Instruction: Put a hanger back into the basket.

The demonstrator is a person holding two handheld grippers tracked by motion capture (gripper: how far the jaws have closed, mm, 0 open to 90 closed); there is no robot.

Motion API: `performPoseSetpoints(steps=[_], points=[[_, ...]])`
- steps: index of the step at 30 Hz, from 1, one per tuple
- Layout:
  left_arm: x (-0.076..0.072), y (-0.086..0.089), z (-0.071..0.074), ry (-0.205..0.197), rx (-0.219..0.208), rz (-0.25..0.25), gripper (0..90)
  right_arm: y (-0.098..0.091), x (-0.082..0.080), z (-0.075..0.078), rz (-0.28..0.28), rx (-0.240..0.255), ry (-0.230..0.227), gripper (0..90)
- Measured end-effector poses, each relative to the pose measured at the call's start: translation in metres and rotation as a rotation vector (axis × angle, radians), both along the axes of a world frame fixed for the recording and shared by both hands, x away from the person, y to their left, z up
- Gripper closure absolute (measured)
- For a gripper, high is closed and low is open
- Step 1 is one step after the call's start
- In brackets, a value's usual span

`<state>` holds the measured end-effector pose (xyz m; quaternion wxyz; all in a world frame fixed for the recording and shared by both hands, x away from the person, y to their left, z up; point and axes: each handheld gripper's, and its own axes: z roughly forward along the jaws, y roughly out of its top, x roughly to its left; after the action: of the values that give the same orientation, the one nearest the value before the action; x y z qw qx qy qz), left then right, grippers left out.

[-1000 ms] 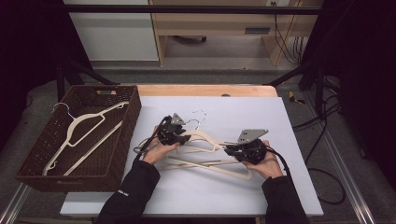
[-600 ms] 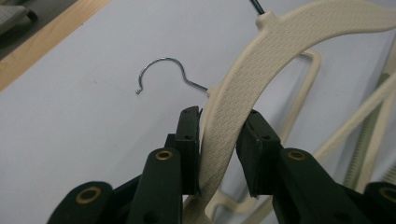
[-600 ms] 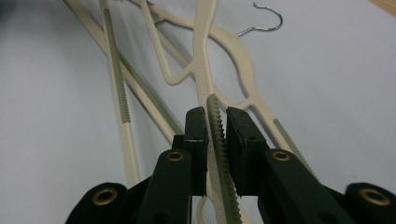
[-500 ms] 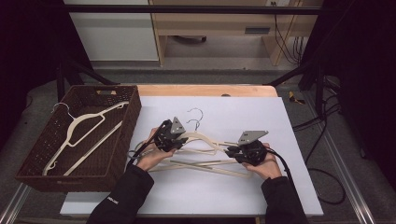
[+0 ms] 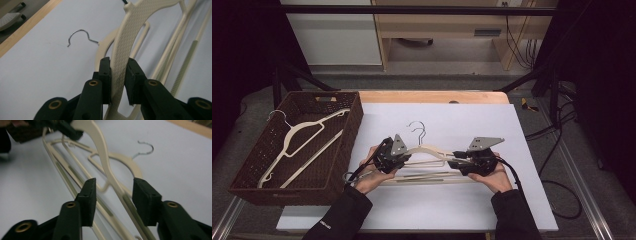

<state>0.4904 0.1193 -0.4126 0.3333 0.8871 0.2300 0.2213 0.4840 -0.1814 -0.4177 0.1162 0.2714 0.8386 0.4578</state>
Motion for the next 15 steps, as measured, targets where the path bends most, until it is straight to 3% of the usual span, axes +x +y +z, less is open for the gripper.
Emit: performPoseSetpoints(steps=[3,8,15], points=[[-0.005,0.001,0.001,-0.011,0.001,-0.012,77.0,0.014,-0.001,0.011,0.011,0.035,-0.029,44.5],[-0.010,0.002,0.002,-0.019,-0.010,-0.017,77.2,0.041,0.007,0.015,0.035,0.011,-0.042,43.1],[-0.014,0.003,0.004,-0.013,-0.023,-0.030,77.4,0.059,0.021,0.004,0.083,-0.023,0.001,61.3]])
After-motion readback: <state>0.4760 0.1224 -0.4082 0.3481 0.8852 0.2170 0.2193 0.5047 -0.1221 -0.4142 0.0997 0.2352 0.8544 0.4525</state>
